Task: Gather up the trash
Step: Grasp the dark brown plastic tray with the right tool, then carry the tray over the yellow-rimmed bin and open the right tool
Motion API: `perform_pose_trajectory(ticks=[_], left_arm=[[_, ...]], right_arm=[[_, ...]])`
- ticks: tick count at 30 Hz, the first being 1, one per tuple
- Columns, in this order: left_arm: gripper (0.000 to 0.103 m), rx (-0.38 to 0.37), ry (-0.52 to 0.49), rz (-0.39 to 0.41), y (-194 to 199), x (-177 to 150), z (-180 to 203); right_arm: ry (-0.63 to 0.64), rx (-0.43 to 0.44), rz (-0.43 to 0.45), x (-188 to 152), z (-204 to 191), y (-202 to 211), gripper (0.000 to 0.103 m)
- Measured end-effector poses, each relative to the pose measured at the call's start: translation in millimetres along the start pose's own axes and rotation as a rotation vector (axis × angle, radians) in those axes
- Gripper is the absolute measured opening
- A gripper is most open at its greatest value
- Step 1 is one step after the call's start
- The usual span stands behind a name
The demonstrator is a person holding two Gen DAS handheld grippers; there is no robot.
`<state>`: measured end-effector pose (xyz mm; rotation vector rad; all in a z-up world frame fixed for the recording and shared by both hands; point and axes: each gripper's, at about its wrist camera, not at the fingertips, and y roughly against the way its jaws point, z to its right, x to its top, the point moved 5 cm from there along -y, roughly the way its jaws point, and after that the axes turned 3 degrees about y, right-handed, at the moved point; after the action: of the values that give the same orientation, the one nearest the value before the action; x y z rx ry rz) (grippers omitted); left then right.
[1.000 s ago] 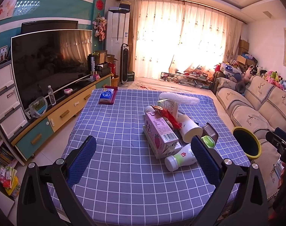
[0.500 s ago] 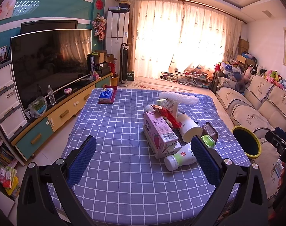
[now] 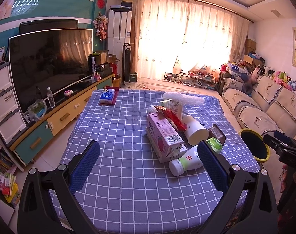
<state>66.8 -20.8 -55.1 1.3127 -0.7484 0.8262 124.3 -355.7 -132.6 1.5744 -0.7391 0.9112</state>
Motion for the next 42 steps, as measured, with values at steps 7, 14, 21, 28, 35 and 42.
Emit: perform_pose_trajectory(ticks=[7, 14, 21, 28, 35, 42], left_arm=[[0.099, -0.004, -0.002, -0.021, -13.3, -1.5, -2.0], [0.099, -0.001, 0.008, -0.049, -30.9, -3.2, -4.9], [0.099, 0.000, 0.016, -0.082, -48.9, -8.3, -7.4], [0.099, 0.001, 0.036, -0.102, -63.7, -10.4, -14.7], [0.099, -0.016, 0.039, -0.113, -69.9, -13.0, -16.8], [0.099, -0.050, 0.028, -0.123, -76.6, -18.4, -6.8]], right_arm=[[-0.025, 0.122, -0.130, 4.2, -4.5, -66.5, 0.054], [0.028, 0.152, -0.224, 6.9, -21.0, -116.6, 0.040], [0.044, 0.143, -0.286, 4.4, -24.1, -151.2, 0.024], [0.042, 0.143, -0.246, 10.3, -22.7, -147.1, 0.004], [0.009, 0.011, -0.181, 20.0, 25.2, -119.6, 0.004], [-0.088, -0.328, -0.213, 4.8, 154.6, -114.7, 0.004]])
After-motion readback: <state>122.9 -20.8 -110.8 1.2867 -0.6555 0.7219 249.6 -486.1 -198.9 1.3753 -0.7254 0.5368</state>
